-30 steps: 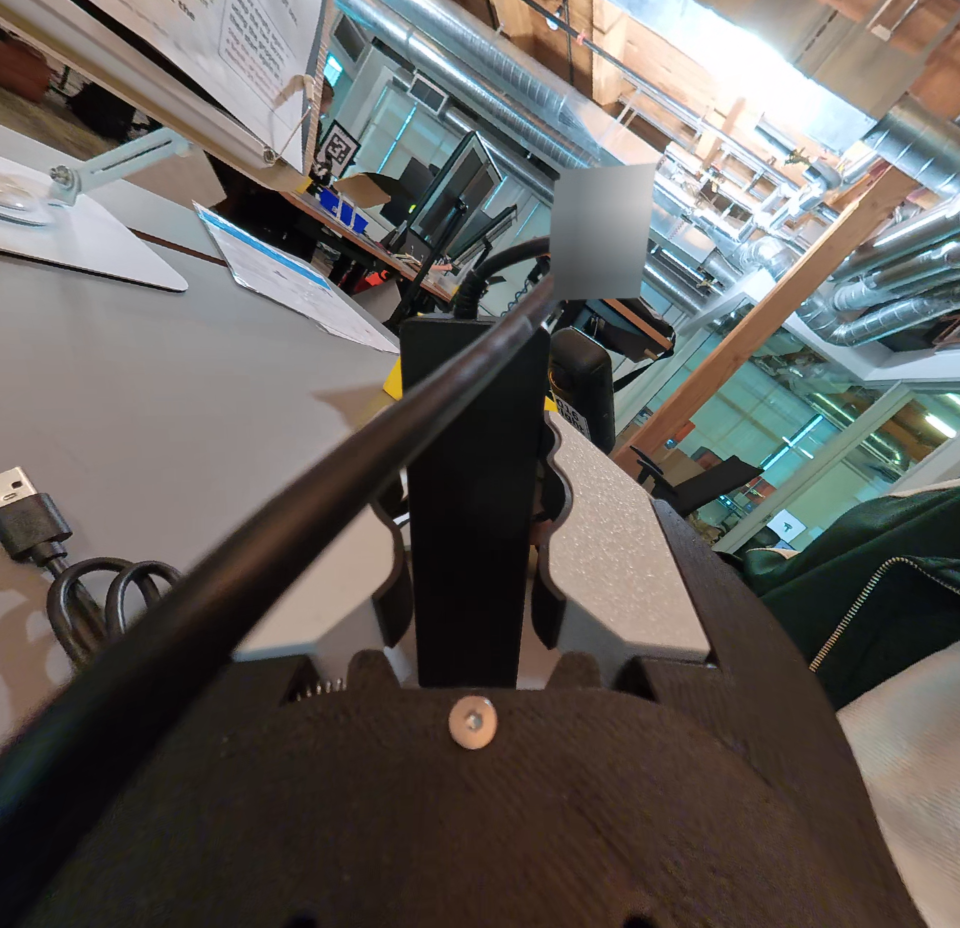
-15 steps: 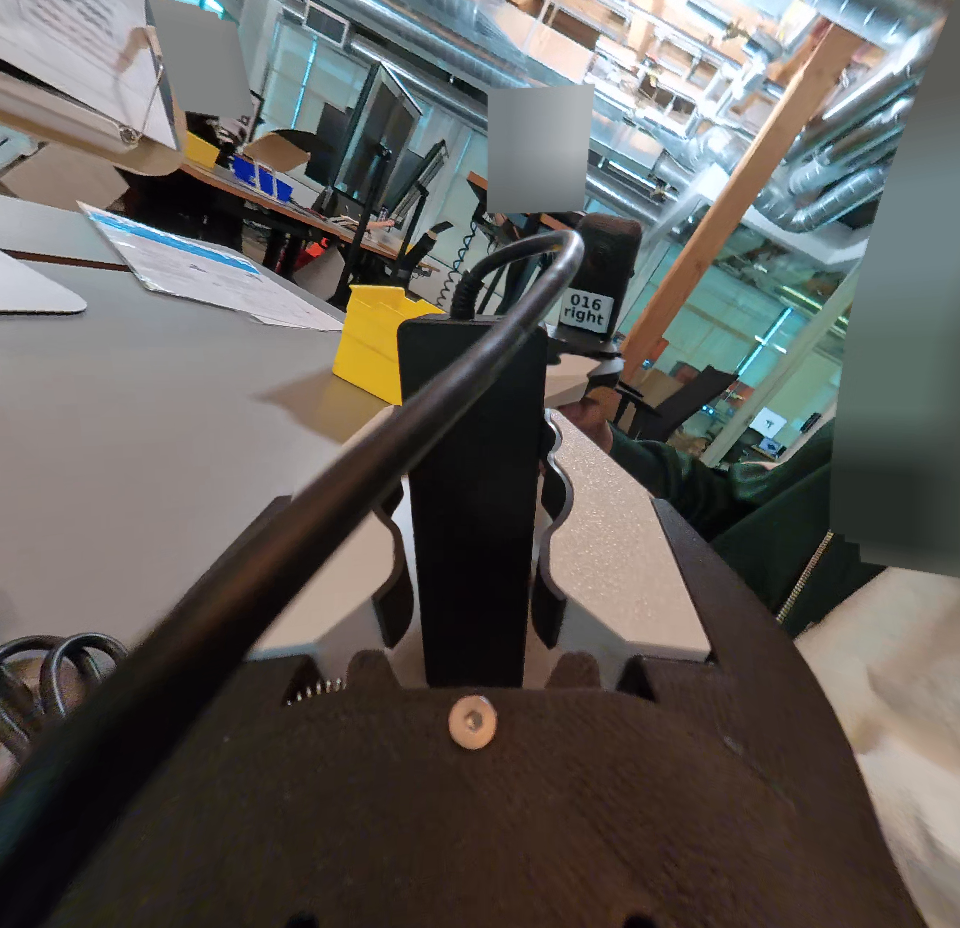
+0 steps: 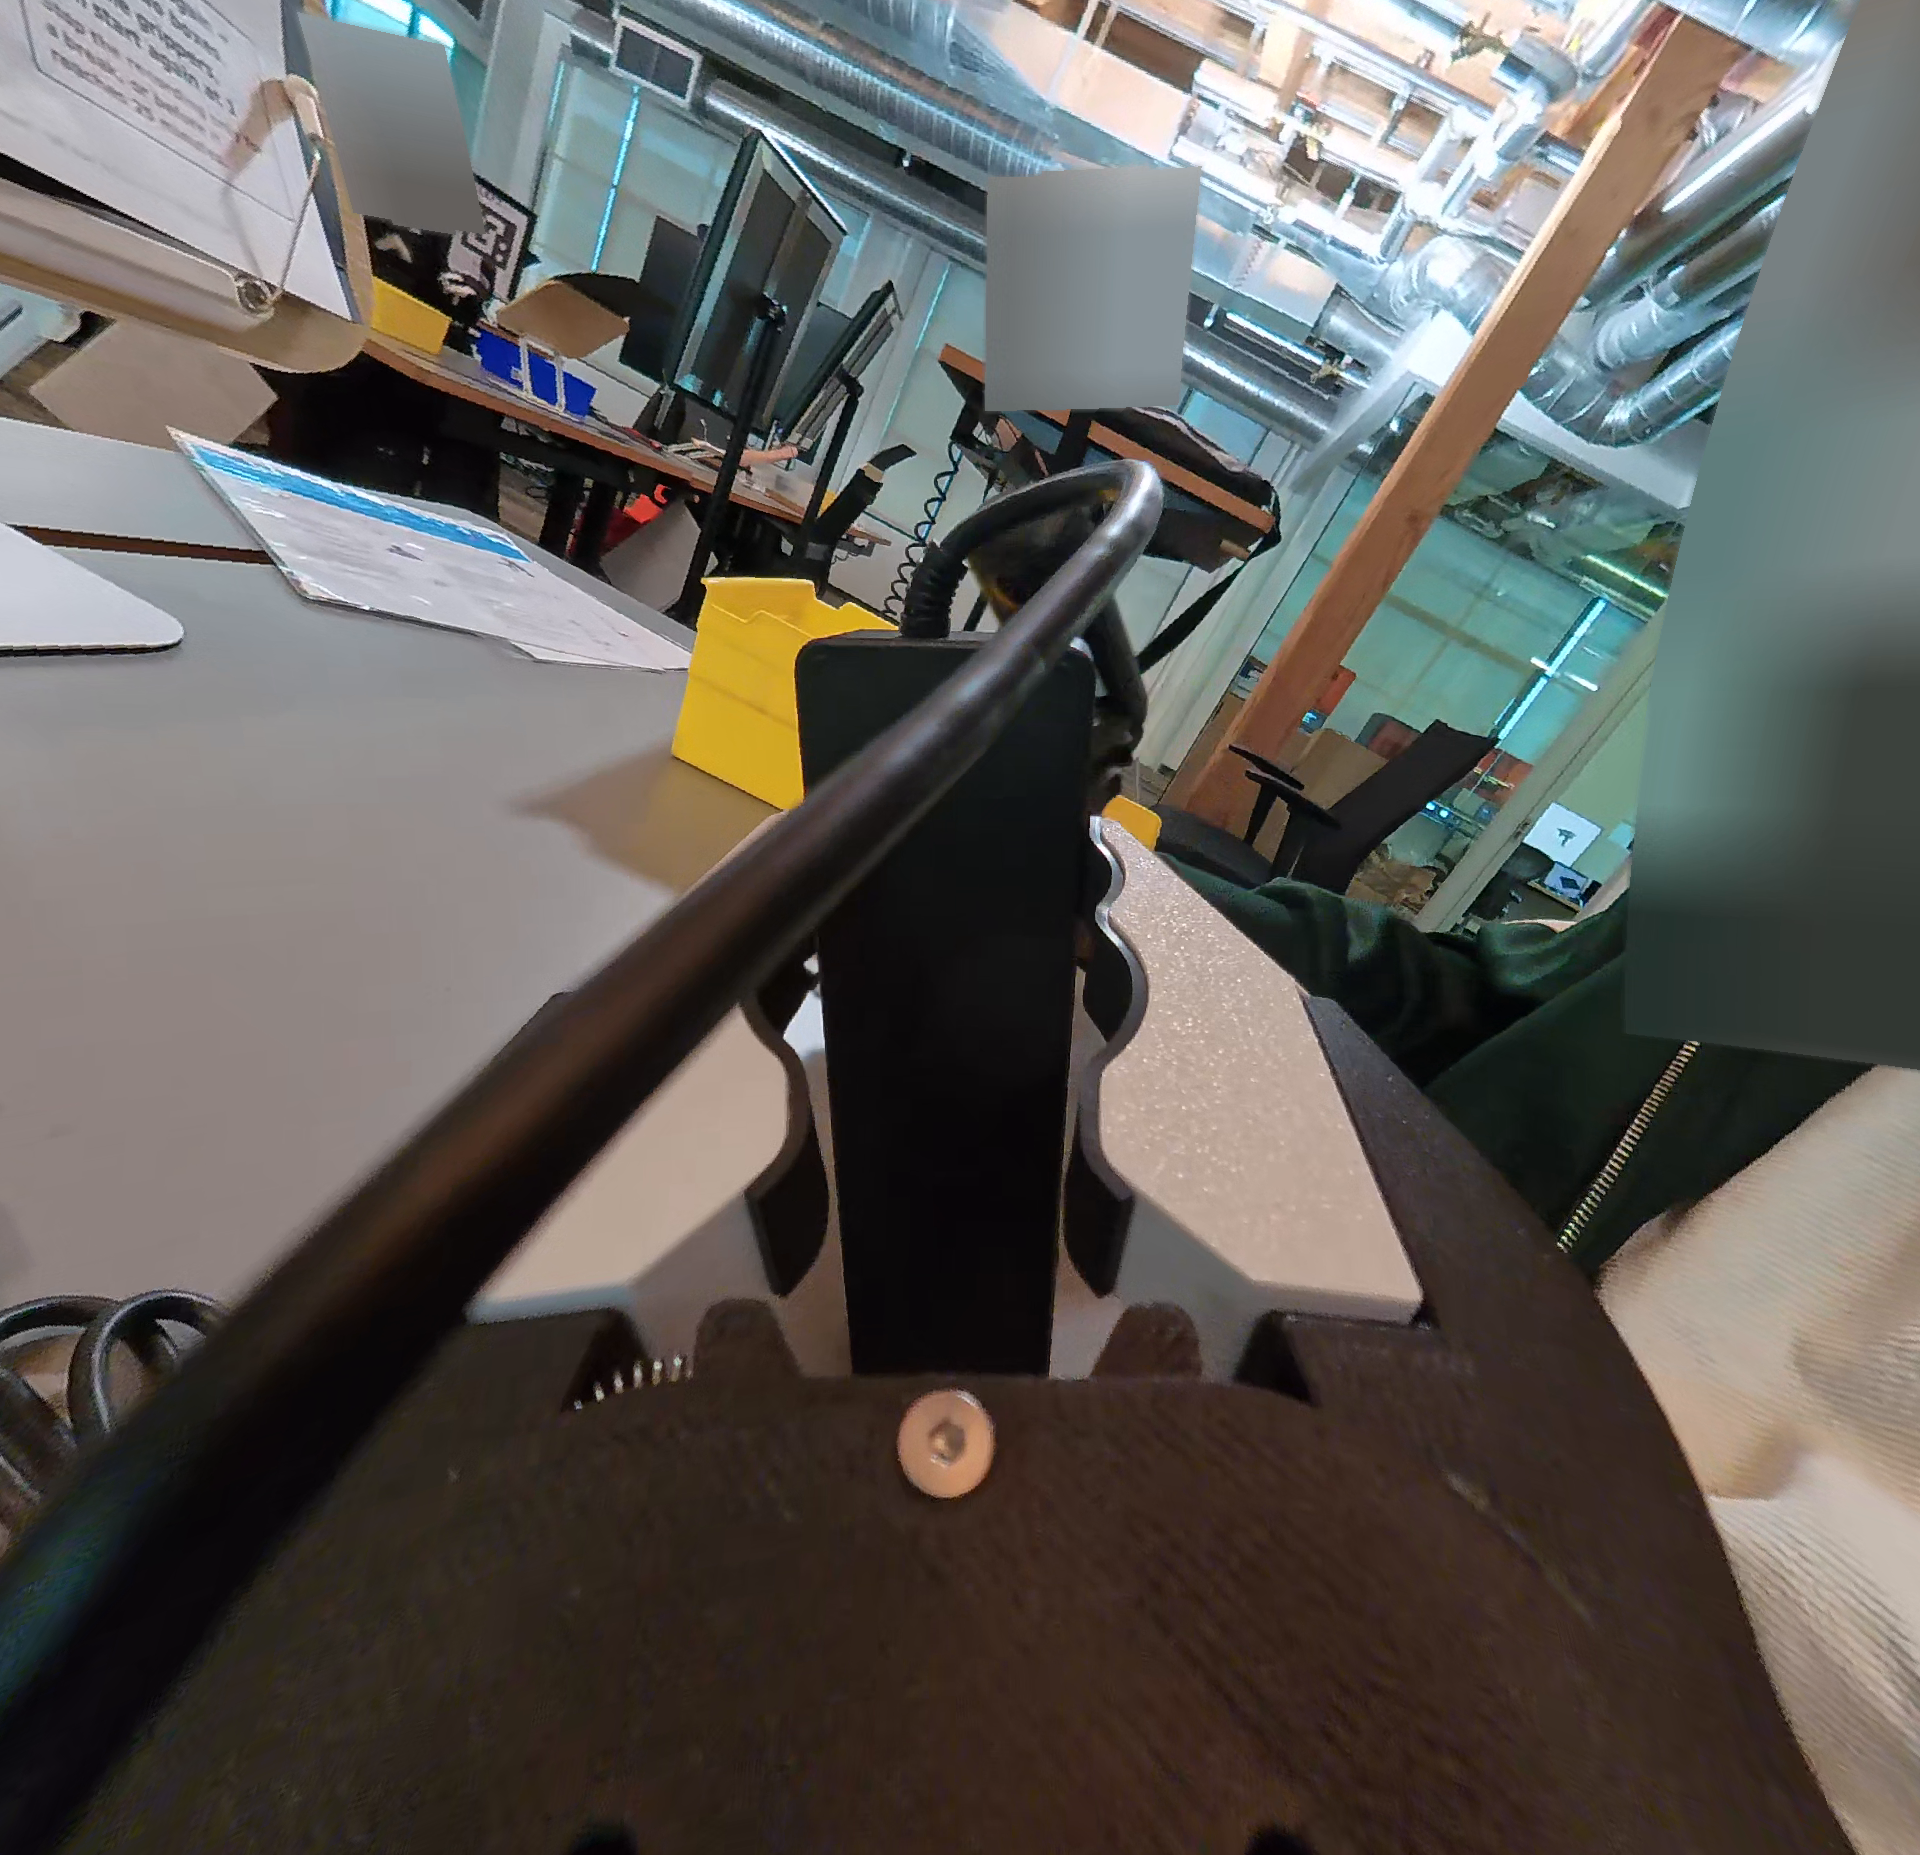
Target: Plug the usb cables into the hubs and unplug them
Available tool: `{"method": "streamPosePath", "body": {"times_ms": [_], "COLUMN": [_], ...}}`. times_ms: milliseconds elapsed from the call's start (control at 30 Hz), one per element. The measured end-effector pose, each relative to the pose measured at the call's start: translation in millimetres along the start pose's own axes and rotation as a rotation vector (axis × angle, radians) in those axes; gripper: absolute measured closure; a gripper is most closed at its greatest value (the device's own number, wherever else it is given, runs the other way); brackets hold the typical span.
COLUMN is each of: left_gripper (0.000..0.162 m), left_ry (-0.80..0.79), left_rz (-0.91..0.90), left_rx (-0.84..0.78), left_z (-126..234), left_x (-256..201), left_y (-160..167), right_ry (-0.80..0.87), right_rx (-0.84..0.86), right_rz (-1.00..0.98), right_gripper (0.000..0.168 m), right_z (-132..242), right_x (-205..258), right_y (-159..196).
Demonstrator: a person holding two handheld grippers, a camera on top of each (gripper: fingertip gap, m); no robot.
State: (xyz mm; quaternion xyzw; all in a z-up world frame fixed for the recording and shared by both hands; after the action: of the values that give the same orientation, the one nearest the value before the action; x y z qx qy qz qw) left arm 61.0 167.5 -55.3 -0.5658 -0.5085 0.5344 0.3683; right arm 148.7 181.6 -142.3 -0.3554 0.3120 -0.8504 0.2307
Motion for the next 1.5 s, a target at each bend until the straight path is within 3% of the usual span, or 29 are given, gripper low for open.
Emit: {"method": "streamPosePath", "body": {"times_ms": [200,267,367,567,967,1167,1267,1500], "left_gripper": [0.113,0.113,0.113,0.113,0.113,0.113,0.113,0.113], "left_ry": [-0.004,-0.012,-0.014,-0.016,-0.014,0.005,0.038,0.143], "left_rz": [0.003,0.007,0.007,-0.003,-0.004,-0.034,-0.059,-0.139], "left_rx": [-0.004,-0.009,-0.010,-0.008,-0.015,-0.006,0.006,0.036], "left_z": [2,4,4,4,1,1,-2,-13], "left_x": [3,5,5,4,3,-3,-11,-39], "left_y": [-1,-1,-2,-2,-1,-1,0,6], "right_ry": [0.132,0.193,0.218,0.219,0.288,0.198,0.093,-0.054], "right_rx": [-0.009,-0.036,-0.066,-0.090,0.014,-0.248,-0.292,0.037], "right_rz": [0.049,0.083,0.066,0.041,0.112,0.284,0.313,0.237], "right_gripper": [0.151,0.124,0.110,0.121,0.164,0.165,0.165,0.165], "right_z": [-10,-8,-2,8,-11,26,48,65], "right_x": [-29,-38,-42,-28,-35,17,51,81], "right_y": [4,0,-3,3,22,-29,-41,-19]}}
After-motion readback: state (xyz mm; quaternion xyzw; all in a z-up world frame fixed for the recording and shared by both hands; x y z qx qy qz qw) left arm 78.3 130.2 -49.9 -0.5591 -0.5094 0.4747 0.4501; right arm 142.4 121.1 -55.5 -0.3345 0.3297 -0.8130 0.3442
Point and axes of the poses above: each gripper's, where its closed fingertips meet, z back along the fingers, y out of its underside, x = y × z across the jaws, the point moved 1 cm from there along z, back along the fingers, and after that the axes turned 13 degrees about -z, right-handed, at the moved point
